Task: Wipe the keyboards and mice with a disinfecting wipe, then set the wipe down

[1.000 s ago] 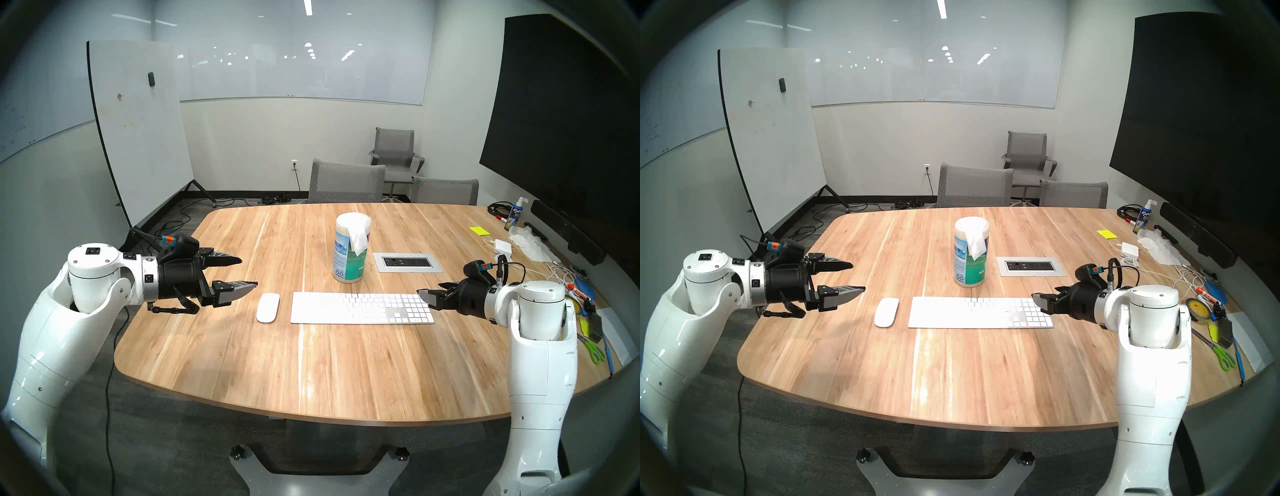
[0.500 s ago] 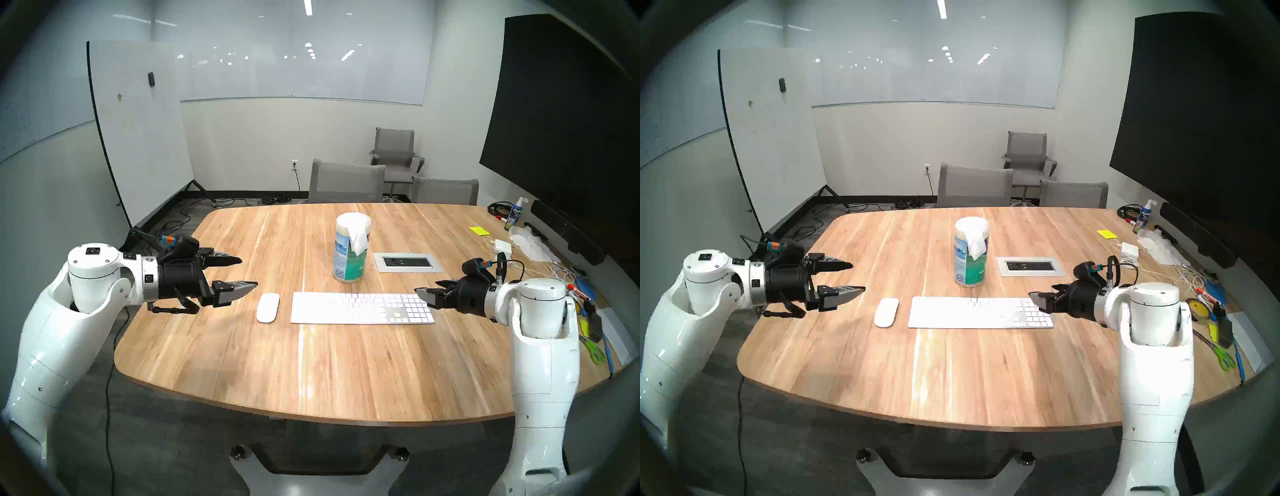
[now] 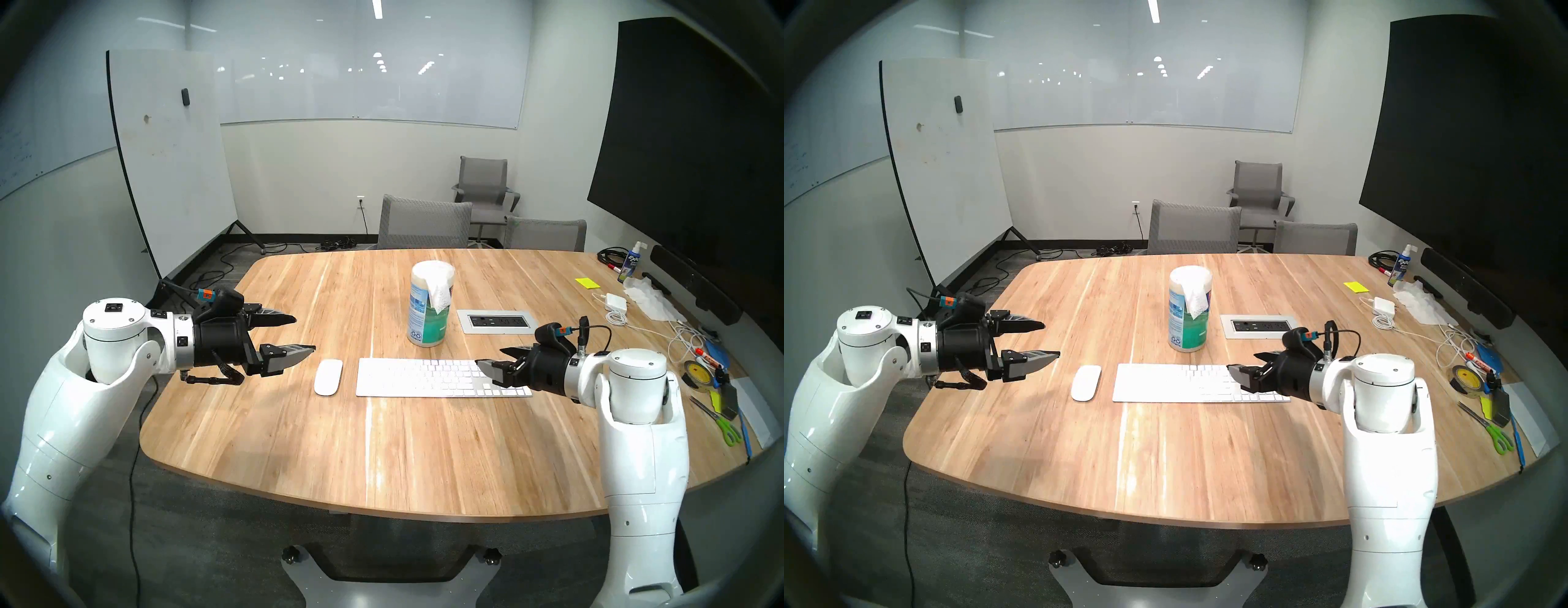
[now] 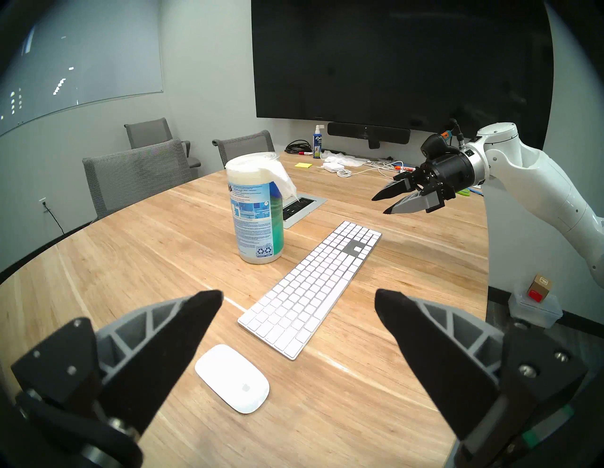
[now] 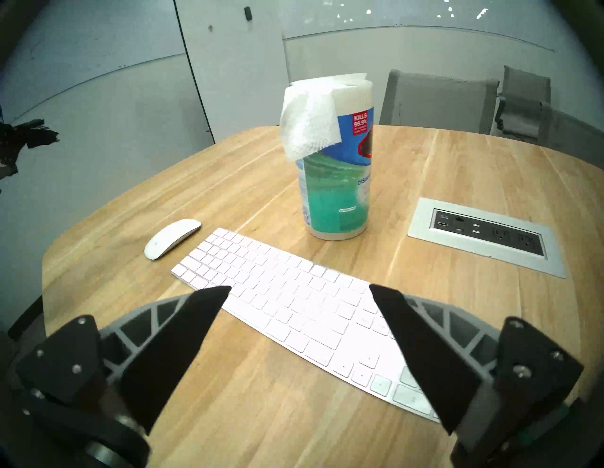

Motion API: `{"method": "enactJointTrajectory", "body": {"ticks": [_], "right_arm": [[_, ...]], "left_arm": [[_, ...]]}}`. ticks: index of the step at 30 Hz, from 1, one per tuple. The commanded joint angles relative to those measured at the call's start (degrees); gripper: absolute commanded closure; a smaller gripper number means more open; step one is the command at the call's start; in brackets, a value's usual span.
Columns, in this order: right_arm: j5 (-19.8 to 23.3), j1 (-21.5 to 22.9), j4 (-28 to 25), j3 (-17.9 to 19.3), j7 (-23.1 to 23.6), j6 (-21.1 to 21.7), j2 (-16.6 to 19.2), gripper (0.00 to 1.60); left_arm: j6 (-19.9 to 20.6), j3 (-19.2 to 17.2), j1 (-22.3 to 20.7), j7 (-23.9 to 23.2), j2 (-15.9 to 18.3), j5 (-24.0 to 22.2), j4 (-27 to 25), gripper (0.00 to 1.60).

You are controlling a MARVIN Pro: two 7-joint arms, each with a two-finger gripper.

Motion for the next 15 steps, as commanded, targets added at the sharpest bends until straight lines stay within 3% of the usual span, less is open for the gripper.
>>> {"method": "enactJointTrajectory", "body": {"ticks": [1, 7, 15], "right_arm": [[0.6, 0.9, -0.1, -2.1, -2.7, -1.6, -5.0, 0.00], [1.3, 1.7, 1.2, -2.6, -6.8, -2.5, -9.3, 0.00], [4.2, 2.8, 3.8, -5.1, -13.5, -4.1, -10.8, 0.00]], "left_arm": [[-0.1, -0.4, -0.1, -0.1, 0.1, -0.2, -0.4, 0.00], [-0.1, -0.4, -0.1, -0.1, 0.1, -0.2, -0.4, 0.00], [-0.1, -0.4, -0.1, -0.1, 0.1, -0.2, -0.4, 0.00]]}}
